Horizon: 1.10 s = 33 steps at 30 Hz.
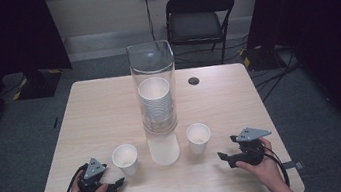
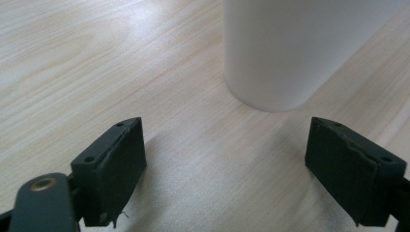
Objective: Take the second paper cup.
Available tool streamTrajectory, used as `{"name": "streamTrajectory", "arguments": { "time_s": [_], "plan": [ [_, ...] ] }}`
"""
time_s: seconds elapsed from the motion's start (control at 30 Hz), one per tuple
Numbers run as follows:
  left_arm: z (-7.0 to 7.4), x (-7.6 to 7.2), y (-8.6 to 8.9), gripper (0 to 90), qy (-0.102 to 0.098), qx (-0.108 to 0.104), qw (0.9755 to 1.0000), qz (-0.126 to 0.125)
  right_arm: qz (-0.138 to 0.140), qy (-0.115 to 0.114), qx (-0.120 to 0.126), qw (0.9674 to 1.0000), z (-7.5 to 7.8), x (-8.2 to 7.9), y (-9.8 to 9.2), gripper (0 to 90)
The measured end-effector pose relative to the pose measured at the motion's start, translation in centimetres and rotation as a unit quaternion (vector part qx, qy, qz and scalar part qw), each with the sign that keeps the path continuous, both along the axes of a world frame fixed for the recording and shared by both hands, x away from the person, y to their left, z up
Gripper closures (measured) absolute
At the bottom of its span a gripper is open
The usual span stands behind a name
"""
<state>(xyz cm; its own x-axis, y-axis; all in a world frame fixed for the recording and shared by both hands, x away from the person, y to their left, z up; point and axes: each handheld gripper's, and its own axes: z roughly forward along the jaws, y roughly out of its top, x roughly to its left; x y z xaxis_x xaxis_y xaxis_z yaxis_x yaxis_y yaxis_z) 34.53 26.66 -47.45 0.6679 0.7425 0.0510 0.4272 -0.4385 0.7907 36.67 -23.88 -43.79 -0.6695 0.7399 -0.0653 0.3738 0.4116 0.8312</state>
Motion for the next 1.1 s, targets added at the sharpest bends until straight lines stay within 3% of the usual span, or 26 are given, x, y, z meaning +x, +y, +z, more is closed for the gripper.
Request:
{"name": "streamTrajectory", "arguments": {
  "time_s": [0.47,0.7,1.0,1.1],
  "plan": [
    [0.0,0.0,0.0,13.9,0.000,0.000,1.0000,0.000,-0.010,0.011,-0.002,0.9999,-0.2,-0.8,-3.0,16.4],
    [0.0,0.0,0.0,13.9,0.000,0.000,1.0000,0.000,-0.008,0.024,-0.002,0.9997,-1.1,-1.2,-3.9,16.5],
    [0.0,0.0,0.0,13.9,0.000,0.000,1.0000,0.000,-0.014,0.044,-0.025,0.9986,-2.2,-1.6,-4.5,15.1],
    [0.0,0.0,0.0,13.9,0.000,0.000,1.0000,0.000,-0.012,0.031,-0.035,0.9988,-2.4,-1.8,-4.7,14.2]
  ]
}}
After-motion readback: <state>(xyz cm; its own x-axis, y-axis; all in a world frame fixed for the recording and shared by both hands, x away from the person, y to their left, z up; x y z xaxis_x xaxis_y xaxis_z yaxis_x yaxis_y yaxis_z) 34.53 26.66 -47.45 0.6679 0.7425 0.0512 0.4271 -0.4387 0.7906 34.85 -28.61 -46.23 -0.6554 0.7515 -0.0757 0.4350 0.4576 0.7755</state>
